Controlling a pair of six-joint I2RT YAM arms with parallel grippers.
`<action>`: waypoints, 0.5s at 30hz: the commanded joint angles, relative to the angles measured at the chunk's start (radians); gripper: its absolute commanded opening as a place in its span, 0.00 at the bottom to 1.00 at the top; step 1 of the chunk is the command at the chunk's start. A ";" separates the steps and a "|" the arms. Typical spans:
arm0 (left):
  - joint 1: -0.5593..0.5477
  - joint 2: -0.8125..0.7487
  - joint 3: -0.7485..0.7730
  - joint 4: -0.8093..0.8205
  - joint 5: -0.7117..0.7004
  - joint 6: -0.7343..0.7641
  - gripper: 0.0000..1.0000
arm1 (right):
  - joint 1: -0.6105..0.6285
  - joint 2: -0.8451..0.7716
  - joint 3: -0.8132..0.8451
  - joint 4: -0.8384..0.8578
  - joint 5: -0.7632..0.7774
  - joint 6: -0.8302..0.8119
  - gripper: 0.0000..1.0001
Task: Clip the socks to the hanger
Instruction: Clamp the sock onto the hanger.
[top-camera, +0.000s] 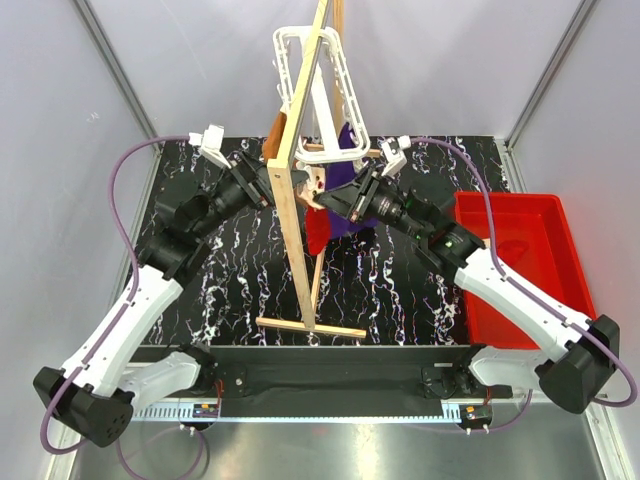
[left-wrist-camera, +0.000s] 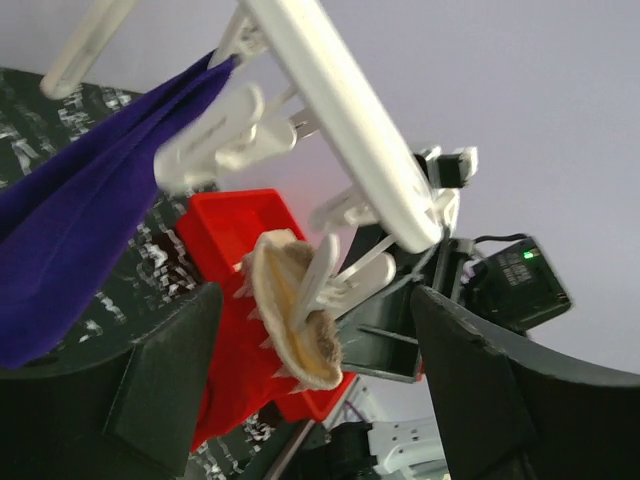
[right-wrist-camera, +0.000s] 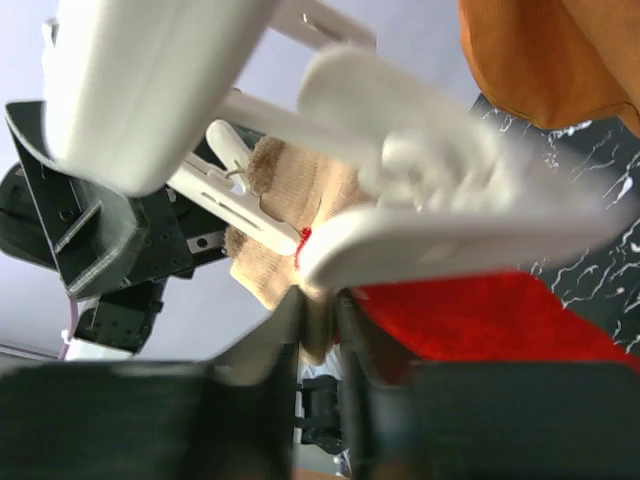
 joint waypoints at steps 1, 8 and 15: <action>-0.003 -0.022 0.045 -0.102 -0.055 0.071 0.82 | 0.013 0.014 0.079 -0.064 -0.023 -0.042 0.32; -0.005 -0.062 0.134 -0.326 -0.188 0.207 0.84 | 0.013 -0.015 0.181 -0.545 0.038 -0.295 0.75; -0.003 -0.143 0.132 -0.447 -0.255 0.244 0.84 | 0.011 -0.180 0.178 -0.828 0.228 -0.450 0.79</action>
